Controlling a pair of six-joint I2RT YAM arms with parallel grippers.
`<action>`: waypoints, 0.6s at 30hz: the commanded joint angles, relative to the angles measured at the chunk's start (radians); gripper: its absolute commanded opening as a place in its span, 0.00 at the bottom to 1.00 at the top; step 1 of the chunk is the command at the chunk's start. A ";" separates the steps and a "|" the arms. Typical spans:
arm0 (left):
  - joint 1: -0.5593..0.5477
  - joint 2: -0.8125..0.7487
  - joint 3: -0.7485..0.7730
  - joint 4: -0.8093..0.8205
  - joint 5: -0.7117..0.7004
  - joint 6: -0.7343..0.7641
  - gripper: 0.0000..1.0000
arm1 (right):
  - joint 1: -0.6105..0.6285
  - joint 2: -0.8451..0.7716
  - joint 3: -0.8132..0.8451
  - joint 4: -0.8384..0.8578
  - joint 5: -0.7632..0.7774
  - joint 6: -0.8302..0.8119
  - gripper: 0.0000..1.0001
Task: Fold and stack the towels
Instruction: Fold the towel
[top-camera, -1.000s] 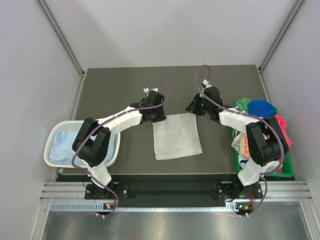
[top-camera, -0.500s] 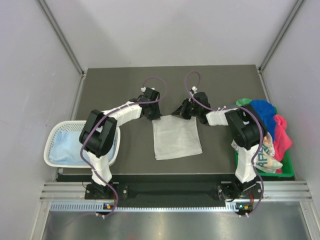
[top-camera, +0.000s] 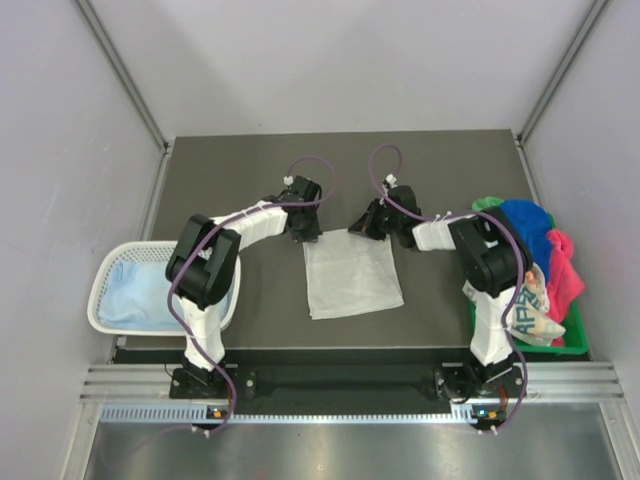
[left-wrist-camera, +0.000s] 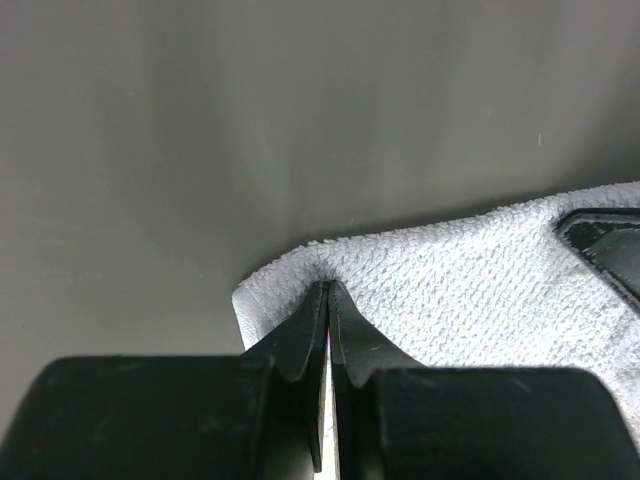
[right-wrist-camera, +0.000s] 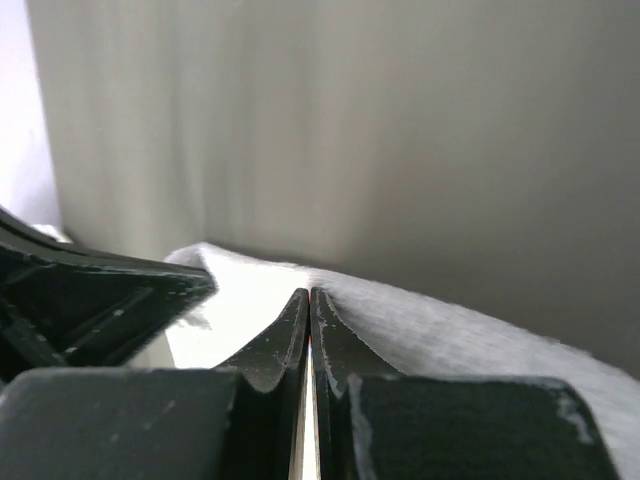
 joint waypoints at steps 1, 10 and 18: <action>0.024 0.019 0.025 -0.042 -0.075 0.043 0.06 | -0.031 0.002 0.018 -0.018 0.030 -0.055 0.00; 0.055 0.035 0.050 -0.041 -0.035 0.098 0.07 | -0.103 -0.039 -0.028 -0.053 0.063 -0.130 0.00; 0.083 0.046 0.076 -0.055 -0.032 0.115 0.07 | -0.163 -0.094 -0.065 -0.070 0.070 -0.165 0.00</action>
